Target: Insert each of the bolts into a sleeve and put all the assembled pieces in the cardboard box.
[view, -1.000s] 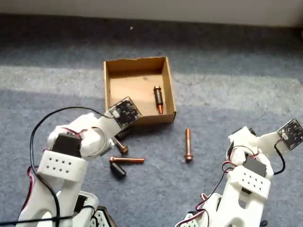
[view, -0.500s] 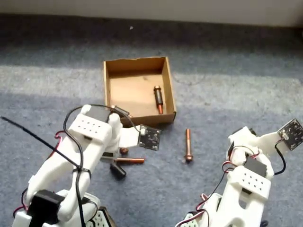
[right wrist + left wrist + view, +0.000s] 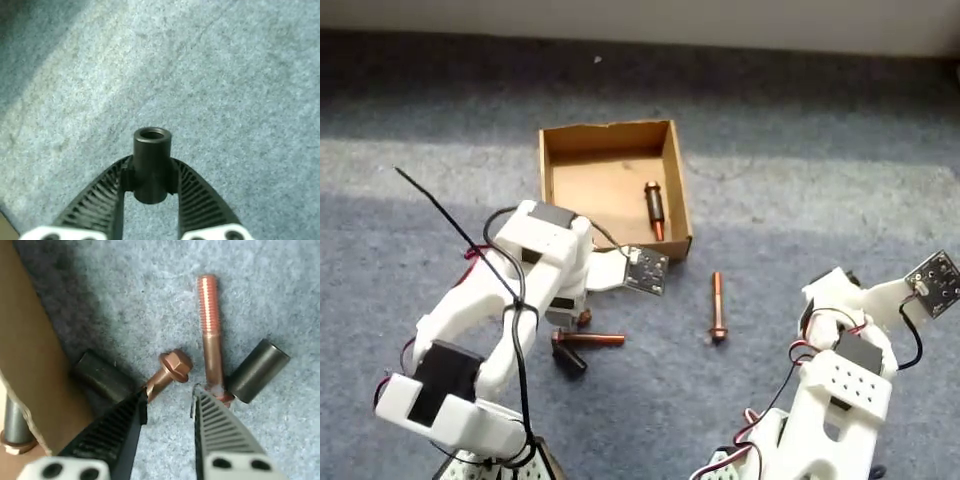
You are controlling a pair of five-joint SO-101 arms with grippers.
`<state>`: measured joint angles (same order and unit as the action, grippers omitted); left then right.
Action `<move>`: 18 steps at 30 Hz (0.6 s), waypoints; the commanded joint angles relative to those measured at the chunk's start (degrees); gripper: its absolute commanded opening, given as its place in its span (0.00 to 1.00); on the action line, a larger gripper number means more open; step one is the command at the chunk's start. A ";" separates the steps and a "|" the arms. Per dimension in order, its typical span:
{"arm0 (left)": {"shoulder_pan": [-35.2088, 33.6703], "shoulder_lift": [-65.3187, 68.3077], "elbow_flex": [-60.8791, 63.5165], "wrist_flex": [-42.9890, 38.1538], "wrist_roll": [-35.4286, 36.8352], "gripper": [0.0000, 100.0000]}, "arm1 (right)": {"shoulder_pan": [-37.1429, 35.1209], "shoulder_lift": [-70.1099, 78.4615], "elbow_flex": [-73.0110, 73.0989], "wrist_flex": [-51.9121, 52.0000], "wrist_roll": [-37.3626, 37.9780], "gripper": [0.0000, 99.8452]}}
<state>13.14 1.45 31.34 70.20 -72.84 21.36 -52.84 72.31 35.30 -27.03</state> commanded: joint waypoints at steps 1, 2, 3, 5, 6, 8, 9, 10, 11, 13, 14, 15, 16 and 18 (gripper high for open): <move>1.71 3.47 -2.68 -1.93 -1.76 0.15 | -0.66 -2.07 -0.48 -1.27 0.88 0.01; 2.33 4.88 -2.86 -2.46 -1.76 0.13 | -0.66 -2.07 -0.48 -1.27 1.41 0.01; 2.95 6.11 -2.86 -3.08 -1.76 0.12 | -0.66 -2.07 -0.48 -1.27 1.58 0.01; 3.74 7.43 -3.03 -3.34 -1.76 0.10 | -0.66 -2.07 -0.48 -1.27 1.58 0.01; 3.82 7.60 -3.38 -3.25 -1.67 0.09 | -0.66 -2.07 -0.48 -1.27 1.58 0.01; 3.82 7.60 -3.21 -3.25 -1.67 0.06 | -0.66 -2.07 -0.48 -1.27 1.67 0.01; 3.82 7.60 -3.21 -3.25 -1.67 0.05 | -0.66 -2.07 -0.48 -1.27 1.67 0.01; 3.74 7.60 -3.12 -3.25 -0.88 0.04 | -0.66 -2.07 -0.48 -1.27 1.67 0.01; 3.74 7.60 -3.12 -3.25 0.70 0.03 | -0.66 -2.07 -0.48 -1.27 1.76 0.01; 3.65 7.52 -3.21 -3.16 4.22 0.01 | -0.66 -2.07 -0.48 -1.27 1.76 0.01; 3.65 7.52 -3.30 -3.16 5.71 0.00 | -0.66 -2.07 -0.48 -1.27 1.76 0.01; 3.65 7.25 -3.47 -3.16 7.03 0.00 | -0.66 -2.07 -0.48 -1.27 1.76 0.01; 3.65 6.55 -3.30 -3.16 8.35 0.00 | -0.66 -2.07 -0.48 -1.27 1.76 0.01; 3.74 3.56 -2.68 -3.16 10.99 0.00 | -0.66 -2.07 -0.48 -1.19 1.85 0.01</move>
<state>16.22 8.66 29.23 68.09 -65.89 21.36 -52.84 72.31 35.30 -25.98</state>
